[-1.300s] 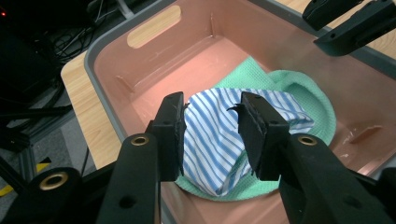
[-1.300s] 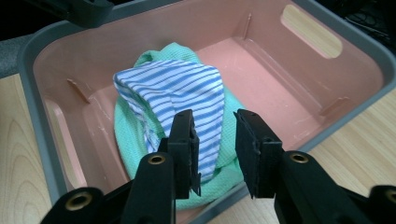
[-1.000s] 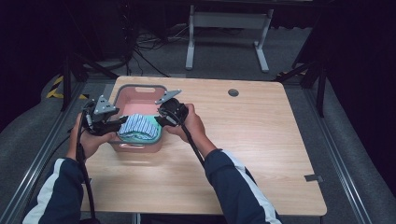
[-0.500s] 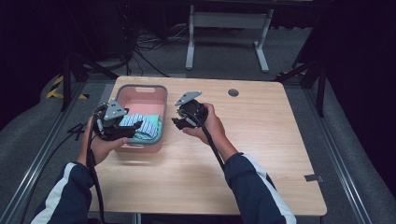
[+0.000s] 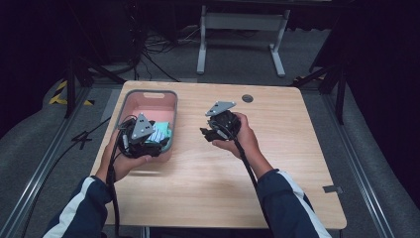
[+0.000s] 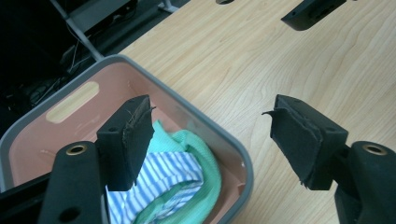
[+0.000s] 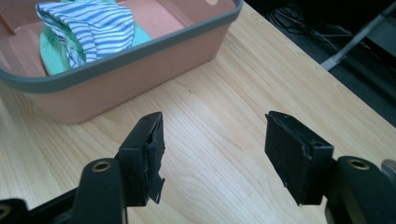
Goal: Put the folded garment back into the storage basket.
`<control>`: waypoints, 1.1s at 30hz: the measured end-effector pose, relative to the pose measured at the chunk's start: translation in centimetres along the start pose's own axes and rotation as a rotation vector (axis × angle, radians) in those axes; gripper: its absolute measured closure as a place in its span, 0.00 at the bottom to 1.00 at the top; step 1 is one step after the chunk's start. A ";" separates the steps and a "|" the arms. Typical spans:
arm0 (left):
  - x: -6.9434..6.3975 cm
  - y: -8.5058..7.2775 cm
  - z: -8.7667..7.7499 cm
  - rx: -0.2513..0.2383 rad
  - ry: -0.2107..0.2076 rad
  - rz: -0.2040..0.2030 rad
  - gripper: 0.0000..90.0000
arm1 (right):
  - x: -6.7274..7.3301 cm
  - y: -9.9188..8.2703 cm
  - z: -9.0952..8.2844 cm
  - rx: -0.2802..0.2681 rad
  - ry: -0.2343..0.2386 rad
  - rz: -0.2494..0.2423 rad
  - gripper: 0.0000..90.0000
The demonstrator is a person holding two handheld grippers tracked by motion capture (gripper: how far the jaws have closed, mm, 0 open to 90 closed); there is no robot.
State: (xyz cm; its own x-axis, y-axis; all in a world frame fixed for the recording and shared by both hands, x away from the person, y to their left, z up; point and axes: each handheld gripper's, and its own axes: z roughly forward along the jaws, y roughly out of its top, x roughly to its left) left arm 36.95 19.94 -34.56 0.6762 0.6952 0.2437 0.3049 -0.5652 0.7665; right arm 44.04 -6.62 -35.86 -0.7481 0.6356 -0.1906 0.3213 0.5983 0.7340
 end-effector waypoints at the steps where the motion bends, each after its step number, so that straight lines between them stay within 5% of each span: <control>1: -0.2 0.1 0.0 -0.003 -0.002 0.011 0.33 | -0.1 -0.4 -0.3 0.003 -0.009 -0.006 0.42; 16: -4.2 0.9 1.4 0.003 -0.071 0.115 0.31 | -2.1 -5.9 -4.3 0.054 -0.071 -0.007 0.40; 33: -8.0 -0.2 4.0 0.066 -0.161 0.196 0.27 | -3.0 -11.8 -7.0 0.077 -0.093 0.029 0.39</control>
State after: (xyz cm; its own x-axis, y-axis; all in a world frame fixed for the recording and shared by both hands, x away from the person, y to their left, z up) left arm 34.15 12.71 -39.10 0.8229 0.4930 0.2824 0.1967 -0.7136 0.6723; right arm 38.43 -18.97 -39.43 -0.6815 0.6940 -0.2323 0.3886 0.6121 0.6888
